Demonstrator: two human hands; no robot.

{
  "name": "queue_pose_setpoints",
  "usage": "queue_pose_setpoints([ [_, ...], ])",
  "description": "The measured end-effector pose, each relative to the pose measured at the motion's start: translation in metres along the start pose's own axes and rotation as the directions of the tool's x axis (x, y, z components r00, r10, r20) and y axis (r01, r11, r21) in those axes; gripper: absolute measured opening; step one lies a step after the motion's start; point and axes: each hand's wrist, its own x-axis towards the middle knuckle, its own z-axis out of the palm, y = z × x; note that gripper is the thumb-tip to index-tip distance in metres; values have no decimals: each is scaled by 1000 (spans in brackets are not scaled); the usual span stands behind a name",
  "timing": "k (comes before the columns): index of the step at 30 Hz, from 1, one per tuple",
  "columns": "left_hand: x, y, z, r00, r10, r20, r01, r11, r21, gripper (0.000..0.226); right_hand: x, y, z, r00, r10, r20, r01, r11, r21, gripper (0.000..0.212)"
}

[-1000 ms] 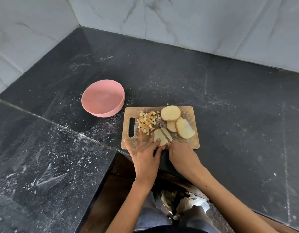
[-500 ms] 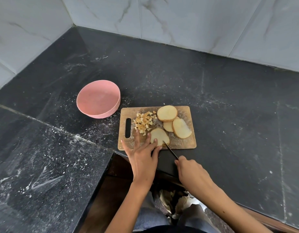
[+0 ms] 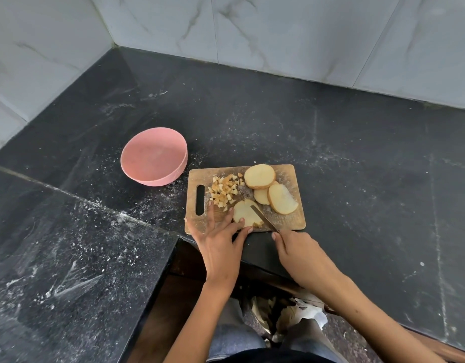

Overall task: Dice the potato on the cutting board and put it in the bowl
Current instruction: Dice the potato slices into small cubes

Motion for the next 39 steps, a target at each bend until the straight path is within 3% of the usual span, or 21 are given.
queue_pose_setpoints([
  [6,2,0,-2,1000,27,9,-28,999,27,14,21,-21,11,1000,-4,-14,4,1000,3,30],
  [15,3,-2,-2,997,64,50,-66,997,44,16,30,-40,24,995,91,-33,-95,982,-165,23],
  [25,2,0,0,999,44,27,-44,999,2,14,11,-21,33,990,111,82,-91,973,-212,19],
  [39,-2,-2,1,999,39,15,-39,999,-29,12,-22,4,19,995,42,87,-32,993,-115,27],
])
